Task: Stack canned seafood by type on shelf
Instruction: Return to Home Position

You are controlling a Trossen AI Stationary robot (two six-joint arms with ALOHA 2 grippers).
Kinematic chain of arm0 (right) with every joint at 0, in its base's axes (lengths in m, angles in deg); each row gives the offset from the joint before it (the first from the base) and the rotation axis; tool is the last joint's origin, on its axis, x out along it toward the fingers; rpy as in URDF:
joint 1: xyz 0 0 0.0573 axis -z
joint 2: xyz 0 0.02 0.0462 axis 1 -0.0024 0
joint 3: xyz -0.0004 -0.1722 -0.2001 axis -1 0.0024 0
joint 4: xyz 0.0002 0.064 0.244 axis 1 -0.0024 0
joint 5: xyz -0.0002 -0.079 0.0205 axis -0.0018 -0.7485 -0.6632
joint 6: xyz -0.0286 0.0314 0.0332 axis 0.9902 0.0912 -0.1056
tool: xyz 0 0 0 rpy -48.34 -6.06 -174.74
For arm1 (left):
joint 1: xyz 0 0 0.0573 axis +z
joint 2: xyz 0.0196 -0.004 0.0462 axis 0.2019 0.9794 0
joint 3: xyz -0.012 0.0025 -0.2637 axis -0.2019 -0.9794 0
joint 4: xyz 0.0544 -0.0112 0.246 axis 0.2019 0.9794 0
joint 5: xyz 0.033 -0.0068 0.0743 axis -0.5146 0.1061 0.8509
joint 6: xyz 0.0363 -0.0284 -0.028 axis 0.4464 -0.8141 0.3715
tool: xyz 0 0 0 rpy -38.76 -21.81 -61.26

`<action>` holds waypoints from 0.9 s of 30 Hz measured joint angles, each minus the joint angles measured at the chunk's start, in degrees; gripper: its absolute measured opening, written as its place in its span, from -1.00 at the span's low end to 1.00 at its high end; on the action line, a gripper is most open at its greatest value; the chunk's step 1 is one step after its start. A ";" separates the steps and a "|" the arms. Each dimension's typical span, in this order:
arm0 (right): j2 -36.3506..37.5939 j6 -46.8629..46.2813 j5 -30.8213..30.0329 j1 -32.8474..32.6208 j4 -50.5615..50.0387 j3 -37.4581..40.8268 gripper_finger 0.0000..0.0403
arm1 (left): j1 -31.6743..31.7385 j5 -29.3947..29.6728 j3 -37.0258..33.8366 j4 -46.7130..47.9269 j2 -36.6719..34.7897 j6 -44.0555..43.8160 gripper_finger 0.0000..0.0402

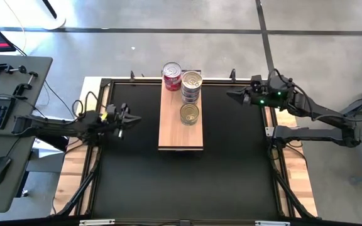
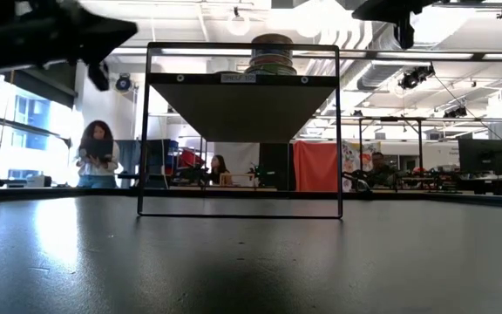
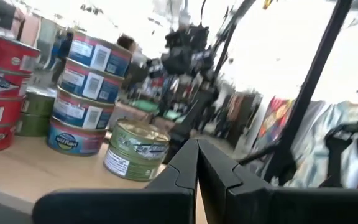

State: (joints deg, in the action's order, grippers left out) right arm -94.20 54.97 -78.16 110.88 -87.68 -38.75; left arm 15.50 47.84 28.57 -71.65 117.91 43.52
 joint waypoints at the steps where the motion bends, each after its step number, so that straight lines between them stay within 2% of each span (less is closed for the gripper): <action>1: 0.00 -0.16 0.12 0.00 -0.67 0.00 -1.00 | -0.12 0.05 -1.69 -1.15 -1.58 -0.65 -1.00; 3: -0.02 -0.21 1.00 0.00 -1.70 0.00 -1.00 | -0.27 0.60 -4.15 -1.54 -4.35 -2.18 -1.00; 8: 0.00 -2.53 2.87 -0.04 -2.98 0.00 -1.00 | -0.56 0.65 -3.87 5.36 -8.90 -2.09 -1.00; 14: 0.07 -2.68 7.44 -0.88 -7.45 0.00 -1.00 | -0.54 0.65 -3.85 5.76 -9.99 -2.32 -1.00; 17: 0.63 -1.48 7.40 -2.96 -7.18 1.08 -1.00 | -0.52 0.65 -3.85 6.69 -9.78 1.42 -1.00; 20: 1.81 -1.24 6.61 -5.64 -0.86 5.52 -1.00 | -0.56 0.63 -3.85 9.34 -9.76 2.52 -1.00; 27: 4.98 -4.53 6.35 -11.11 27.89 23.03 -1.00 | -0.56 0.63 -3.85 13.69 -9.74 1.01 -1.00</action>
State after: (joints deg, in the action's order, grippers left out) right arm -89.22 50.44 -71.81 99.77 -59.79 -15.73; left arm 14.94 48.47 24.72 -57.96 108.18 44.53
